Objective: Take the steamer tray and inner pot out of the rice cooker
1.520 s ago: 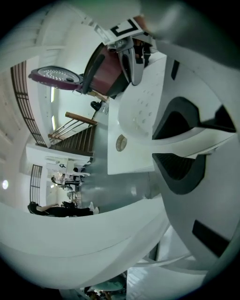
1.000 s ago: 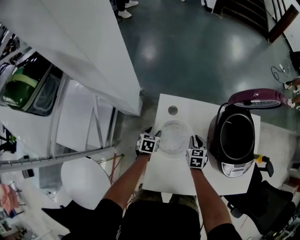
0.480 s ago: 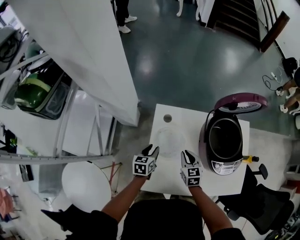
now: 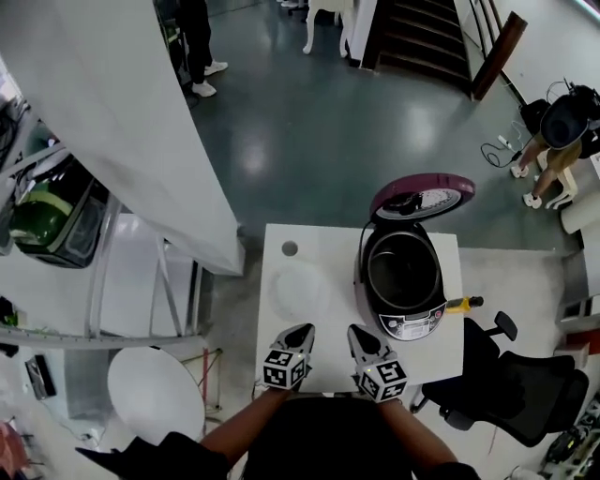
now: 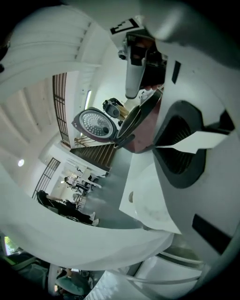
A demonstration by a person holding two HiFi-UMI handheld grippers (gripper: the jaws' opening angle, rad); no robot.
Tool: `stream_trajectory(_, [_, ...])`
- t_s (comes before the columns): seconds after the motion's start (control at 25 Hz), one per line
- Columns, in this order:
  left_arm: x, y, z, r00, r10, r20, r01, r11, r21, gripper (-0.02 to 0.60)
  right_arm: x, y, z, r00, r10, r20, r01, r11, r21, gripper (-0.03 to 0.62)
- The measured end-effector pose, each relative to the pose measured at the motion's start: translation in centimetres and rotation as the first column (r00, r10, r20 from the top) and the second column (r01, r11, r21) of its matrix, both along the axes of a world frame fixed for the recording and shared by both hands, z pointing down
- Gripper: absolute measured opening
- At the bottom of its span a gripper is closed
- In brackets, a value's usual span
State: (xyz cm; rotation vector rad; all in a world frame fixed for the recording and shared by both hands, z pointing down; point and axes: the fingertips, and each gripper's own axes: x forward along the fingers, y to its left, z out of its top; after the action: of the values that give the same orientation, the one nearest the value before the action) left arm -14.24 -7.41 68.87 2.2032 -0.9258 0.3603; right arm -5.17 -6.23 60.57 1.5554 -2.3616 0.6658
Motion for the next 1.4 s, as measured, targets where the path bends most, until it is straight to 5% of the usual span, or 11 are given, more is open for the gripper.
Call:
stream_trajectory(0.2, [3.9, -1.4, -3.0, 1.0, -0.019, 0.02, 0.017, 0.996, 0.093, 0.014, 9.5, 1.1, -4.2, 0.998, 0.059, -0.022, -0.057, 0.994, 0.097, 0.002])
stream_trajectory(0.68, [11.9, -3.0, -5.3, 0.945, -0.302, 0.127, 0.28, 0.946, 0.162, 0.014, 27.0, 0.3, -5.6, 0.999, -0.008, 0.054, 0.0, 0.99, 0.14, 0.003])
stream_trajectory(0.88, [14.3, -3.9, -6.6, 0.92, -0.355, 0.166, 0.323, 0.927, 0.192, 0.014, 30.2, -1.0, -4.5, 0.996, -0.058, 0.065, 0.05, 0.992, 0.117, 0.003])
stream_trajectory(1.4, [18.1, -10.4, -4.7, 0.939, -0.205, 0.278, 0.165, 0.973, 0.162, 0.015, 30.8, -8.7, -1.3, 0.989, -0.058, 0.138, 0.064, 0.997, -0.04, 0.005])
